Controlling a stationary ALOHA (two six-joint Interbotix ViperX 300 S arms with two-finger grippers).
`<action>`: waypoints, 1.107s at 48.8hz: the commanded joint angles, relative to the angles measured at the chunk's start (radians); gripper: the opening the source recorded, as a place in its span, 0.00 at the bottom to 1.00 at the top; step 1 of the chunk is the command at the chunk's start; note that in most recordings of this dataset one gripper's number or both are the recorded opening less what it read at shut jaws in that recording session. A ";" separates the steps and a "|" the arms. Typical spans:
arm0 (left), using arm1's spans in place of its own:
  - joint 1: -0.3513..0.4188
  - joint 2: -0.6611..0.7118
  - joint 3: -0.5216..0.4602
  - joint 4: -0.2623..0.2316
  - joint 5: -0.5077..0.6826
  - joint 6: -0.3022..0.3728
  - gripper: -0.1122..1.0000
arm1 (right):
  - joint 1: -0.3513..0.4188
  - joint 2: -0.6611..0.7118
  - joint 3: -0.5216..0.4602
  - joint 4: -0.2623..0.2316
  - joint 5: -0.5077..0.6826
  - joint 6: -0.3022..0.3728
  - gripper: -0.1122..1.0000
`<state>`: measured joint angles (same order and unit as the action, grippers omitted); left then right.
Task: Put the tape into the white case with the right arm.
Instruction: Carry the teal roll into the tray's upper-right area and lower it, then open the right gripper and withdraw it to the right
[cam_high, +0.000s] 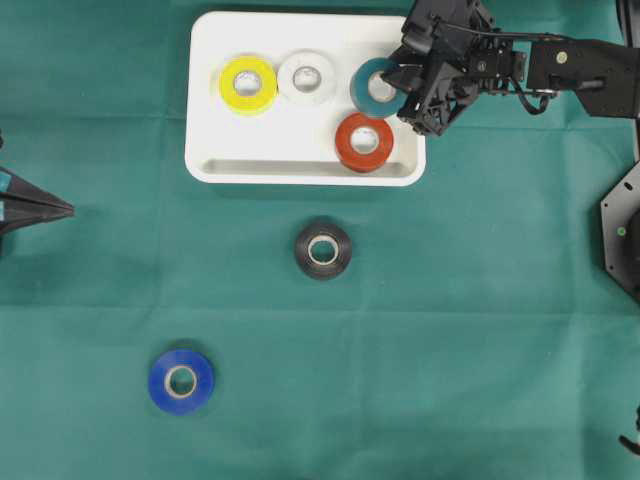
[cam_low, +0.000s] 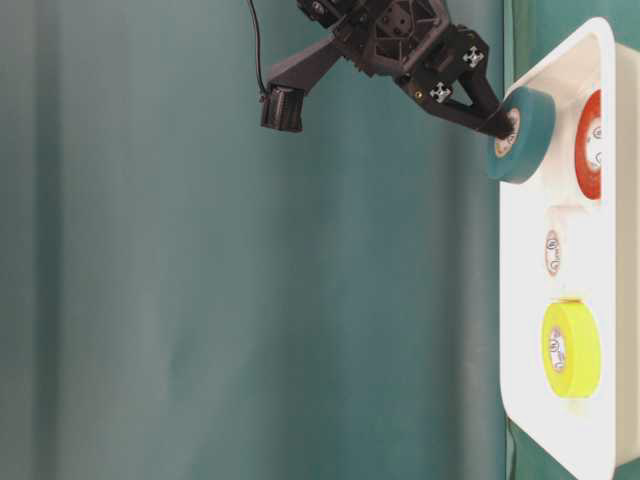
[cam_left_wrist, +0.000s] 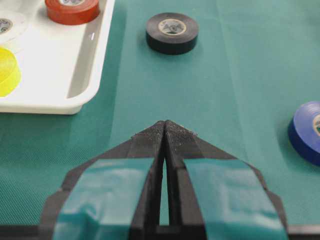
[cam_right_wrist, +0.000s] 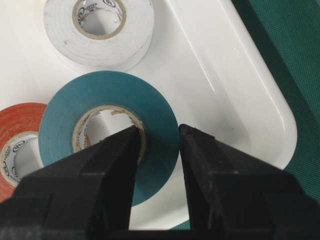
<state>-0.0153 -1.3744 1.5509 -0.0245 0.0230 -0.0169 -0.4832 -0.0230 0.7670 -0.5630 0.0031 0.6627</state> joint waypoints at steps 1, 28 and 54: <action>0.000 0.008 -0.011 0.000 -0.009 0.000 0.10 | -0.005 -0.012 -0.023 -0.002 -0.003 0.002 0.09; 0.000 0.009 -0.011 0.000 -0.009 0.000 0.10 | -0.008 -0.012 -0.014 -0.002 0.009 -0.006 0.69; 0.000 0.008 -0.009 0.000 -0.009 0.000 0.10 | -0.008 -0.259 0.222 -0.002 0.003 0.002 0.69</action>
<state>-0.0169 -1.3744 1.5509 -0.0245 0.0230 -0.0184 -0.4878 -0.2163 0.9572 -0.5630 0.0153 0.6627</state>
